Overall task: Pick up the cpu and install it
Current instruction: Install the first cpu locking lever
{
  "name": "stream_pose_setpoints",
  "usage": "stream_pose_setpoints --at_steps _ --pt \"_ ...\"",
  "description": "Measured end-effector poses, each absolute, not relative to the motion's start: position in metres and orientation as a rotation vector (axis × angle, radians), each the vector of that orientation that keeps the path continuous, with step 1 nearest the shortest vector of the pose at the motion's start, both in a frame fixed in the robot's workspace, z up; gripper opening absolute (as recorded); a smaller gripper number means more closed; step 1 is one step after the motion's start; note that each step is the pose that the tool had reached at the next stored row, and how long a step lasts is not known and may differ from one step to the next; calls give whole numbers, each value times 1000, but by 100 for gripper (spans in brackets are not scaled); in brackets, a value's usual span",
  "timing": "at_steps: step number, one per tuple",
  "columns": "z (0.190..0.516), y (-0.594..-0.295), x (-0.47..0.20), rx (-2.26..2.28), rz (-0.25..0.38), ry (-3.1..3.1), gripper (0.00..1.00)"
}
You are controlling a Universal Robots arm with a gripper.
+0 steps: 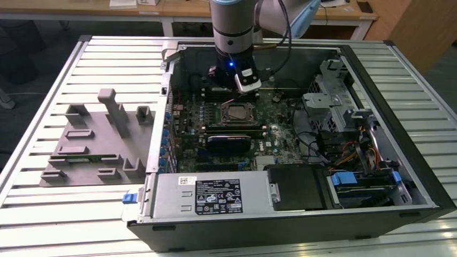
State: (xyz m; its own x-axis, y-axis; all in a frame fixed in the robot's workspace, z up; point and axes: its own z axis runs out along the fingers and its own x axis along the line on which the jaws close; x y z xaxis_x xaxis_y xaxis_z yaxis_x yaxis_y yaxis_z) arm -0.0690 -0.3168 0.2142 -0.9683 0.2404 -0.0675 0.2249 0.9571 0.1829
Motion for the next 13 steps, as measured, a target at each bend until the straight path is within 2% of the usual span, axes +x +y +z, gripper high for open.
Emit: stream_pose_setpoints --at_steps 13 --pt "211 -315 -69 350 230 2969 11"
